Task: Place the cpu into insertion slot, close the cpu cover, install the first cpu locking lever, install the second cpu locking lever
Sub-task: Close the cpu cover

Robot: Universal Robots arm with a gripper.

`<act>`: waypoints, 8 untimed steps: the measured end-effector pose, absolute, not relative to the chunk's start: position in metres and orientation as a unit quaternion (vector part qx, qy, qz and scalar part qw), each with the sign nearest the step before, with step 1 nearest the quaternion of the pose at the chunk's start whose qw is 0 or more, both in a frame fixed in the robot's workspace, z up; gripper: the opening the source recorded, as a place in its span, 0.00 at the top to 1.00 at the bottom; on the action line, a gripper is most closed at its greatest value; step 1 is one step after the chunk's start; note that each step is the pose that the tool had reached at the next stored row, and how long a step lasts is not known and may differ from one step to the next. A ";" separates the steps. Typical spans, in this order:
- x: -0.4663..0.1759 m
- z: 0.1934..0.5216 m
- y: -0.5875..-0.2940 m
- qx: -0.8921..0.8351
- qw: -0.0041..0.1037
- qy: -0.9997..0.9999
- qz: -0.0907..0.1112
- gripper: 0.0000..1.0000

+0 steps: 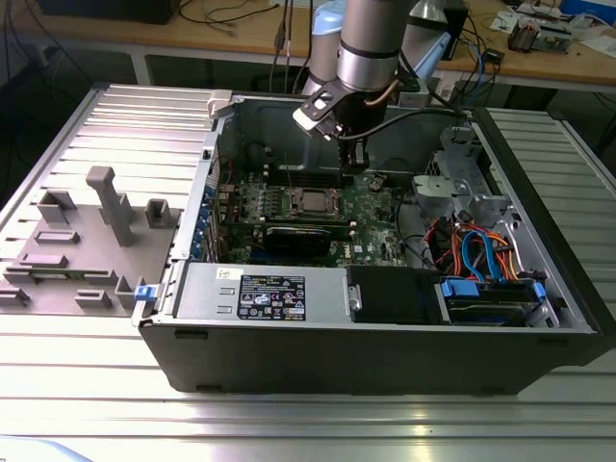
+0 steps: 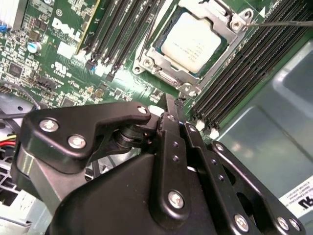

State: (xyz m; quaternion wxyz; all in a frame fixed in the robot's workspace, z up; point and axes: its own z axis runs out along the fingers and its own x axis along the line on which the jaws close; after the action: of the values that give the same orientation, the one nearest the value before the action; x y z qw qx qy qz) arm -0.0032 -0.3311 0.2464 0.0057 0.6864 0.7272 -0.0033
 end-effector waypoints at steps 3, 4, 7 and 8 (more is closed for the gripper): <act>-0.014 0.239 -0.332 0.686 0.005 0.727 -0.004 0.89; -0.022 0.237 -0.332 0.686 0.004 0.727 -0.005 0.89; -0.034 0.234 -0.332 0.686 0.004 0.727 -0.005 0.89; -0.036 0.233 -0.332 0.686 0.004 0.727 -0.005 0.89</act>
State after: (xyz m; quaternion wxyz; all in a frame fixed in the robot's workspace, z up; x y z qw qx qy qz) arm -0.0356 -0.3315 0.2331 0.0037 0.6864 0.7272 -0.0053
